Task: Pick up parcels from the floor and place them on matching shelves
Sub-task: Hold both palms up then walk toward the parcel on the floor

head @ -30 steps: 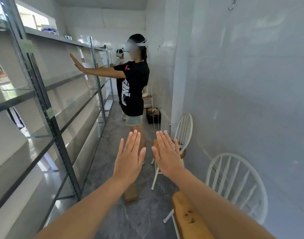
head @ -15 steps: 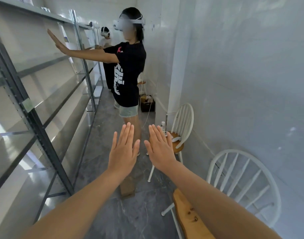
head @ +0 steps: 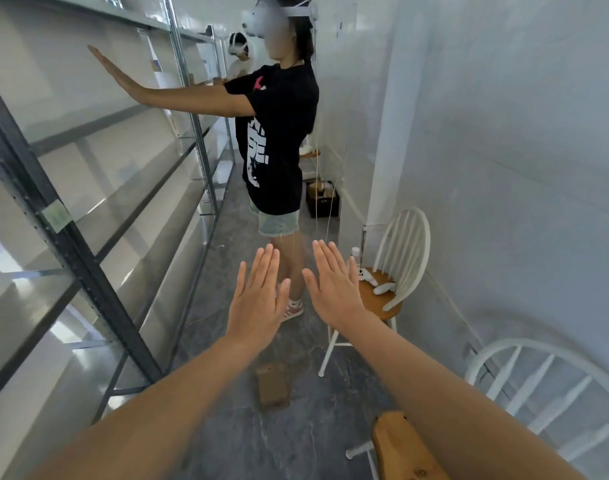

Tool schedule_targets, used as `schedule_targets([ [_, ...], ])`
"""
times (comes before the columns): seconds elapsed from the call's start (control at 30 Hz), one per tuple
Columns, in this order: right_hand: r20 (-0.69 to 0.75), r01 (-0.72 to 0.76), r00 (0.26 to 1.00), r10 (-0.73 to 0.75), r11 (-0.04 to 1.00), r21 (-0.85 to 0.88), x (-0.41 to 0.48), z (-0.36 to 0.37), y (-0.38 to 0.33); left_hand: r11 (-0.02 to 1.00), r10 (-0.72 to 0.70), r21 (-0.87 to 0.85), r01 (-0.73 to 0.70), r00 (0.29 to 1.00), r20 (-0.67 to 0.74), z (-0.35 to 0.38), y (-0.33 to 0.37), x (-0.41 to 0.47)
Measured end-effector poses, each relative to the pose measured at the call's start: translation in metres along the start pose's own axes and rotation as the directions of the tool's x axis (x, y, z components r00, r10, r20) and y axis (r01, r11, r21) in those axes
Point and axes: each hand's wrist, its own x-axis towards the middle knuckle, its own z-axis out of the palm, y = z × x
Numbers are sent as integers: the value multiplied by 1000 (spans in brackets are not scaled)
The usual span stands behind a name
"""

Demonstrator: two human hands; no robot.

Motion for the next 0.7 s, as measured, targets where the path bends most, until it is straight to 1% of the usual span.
schedule_targets([
  [0.17,17,25,1000,-25,1000,10,61,9,29,1000,-24,10,24,1000,-17,24,-2,59],
  [0.33,71,58,996,-59,998,25,104,35,50,997,-66,49,67,998,-13,52,-15,91],
  [0.47,101,76,992,-79,997,25,126,61,61,987,-156,41,155,988,10,74,-25,98],
  [0.57,147,90,985,-92,996,25,141,82,62,983,-182,31,181,982,48,90,-34,94],
  [0.7,176,116,977,-123,992,53,157,110,55,976,-218,39,216,974,59,104,-59,95],
])
